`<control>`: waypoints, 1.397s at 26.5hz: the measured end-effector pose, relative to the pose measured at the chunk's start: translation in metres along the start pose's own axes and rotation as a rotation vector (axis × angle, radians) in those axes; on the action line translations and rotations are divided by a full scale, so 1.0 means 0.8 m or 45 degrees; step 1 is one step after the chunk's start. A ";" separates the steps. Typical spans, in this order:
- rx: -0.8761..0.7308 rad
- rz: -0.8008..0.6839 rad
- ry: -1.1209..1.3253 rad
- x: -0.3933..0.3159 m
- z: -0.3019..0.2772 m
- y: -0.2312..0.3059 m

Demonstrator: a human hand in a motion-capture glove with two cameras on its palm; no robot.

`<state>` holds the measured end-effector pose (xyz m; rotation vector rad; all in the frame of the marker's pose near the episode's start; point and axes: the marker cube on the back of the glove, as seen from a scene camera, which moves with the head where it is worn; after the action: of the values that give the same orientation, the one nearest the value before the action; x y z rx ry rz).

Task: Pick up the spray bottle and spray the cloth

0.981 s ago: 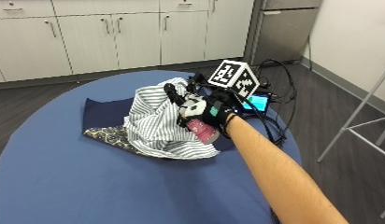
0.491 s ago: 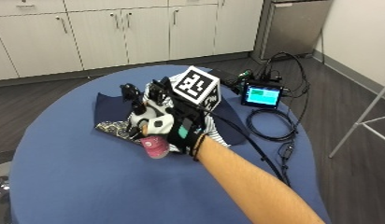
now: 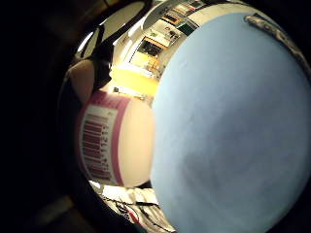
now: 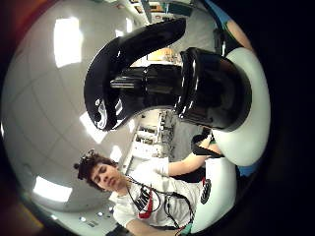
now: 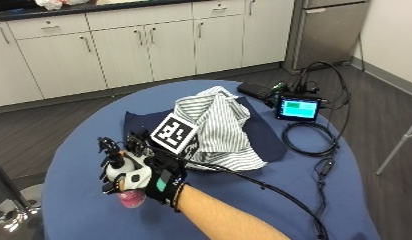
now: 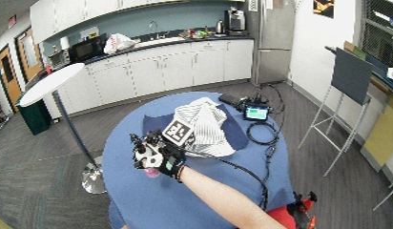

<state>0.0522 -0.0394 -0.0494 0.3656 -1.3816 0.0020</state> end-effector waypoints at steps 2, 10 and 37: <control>0.010 0.003 -0.009 0.005 0.006 -0.001; 0.004 0.024 -0.045 0.031 0.029 -0.005; -0.095 0.065 0.607 0.016 -0.052 0.081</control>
<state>0.0804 0.0295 -0.0267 0.2464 -0.9163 0.0755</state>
